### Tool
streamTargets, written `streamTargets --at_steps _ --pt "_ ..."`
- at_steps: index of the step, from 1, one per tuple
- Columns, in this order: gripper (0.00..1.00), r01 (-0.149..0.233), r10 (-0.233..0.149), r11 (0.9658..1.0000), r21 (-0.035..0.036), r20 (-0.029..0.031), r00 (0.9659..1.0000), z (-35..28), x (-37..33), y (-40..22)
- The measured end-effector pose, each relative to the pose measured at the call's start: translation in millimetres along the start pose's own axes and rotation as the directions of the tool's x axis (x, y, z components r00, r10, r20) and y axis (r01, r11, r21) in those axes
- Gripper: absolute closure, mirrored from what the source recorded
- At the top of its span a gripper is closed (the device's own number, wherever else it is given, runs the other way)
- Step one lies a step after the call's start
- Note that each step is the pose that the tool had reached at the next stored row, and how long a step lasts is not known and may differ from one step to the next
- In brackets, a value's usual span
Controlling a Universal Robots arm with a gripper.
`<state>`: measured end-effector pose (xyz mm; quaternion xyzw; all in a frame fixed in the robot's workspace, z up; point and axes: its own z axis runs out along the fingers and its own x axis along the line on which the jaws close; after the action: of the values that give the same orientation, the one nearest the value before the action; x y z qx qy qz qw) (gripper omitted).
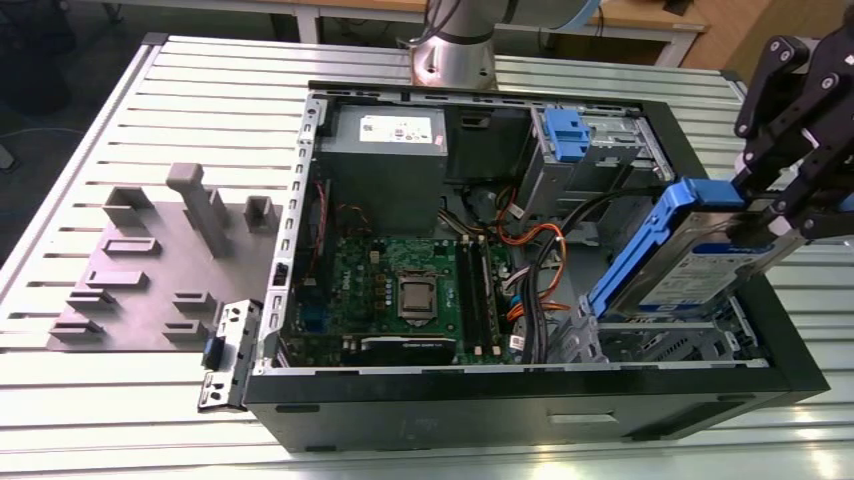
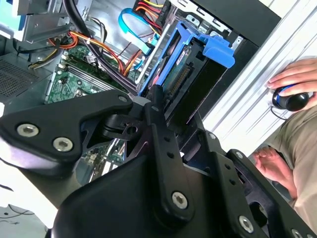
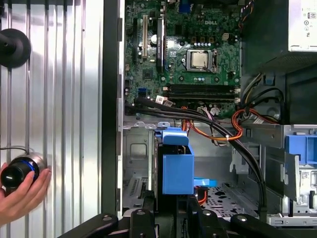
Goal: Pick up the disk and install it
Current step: 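Insert the disk into the insertion slot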
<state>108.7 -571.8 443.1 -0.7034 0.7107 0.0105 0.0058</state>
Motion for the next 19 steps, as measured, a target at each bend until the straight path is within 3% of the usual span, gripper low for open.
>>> streamTargets --at_steps 7,19 --pt "0.65 -0.004 0.004 1.0000 0.0001 0.0000 1.0000 7.5 0.2 -0.1" --pt "0.65 -0.009 0.009 1.0000 0.0002 0.0001 1.0000 27.8 0.8 -0.2"
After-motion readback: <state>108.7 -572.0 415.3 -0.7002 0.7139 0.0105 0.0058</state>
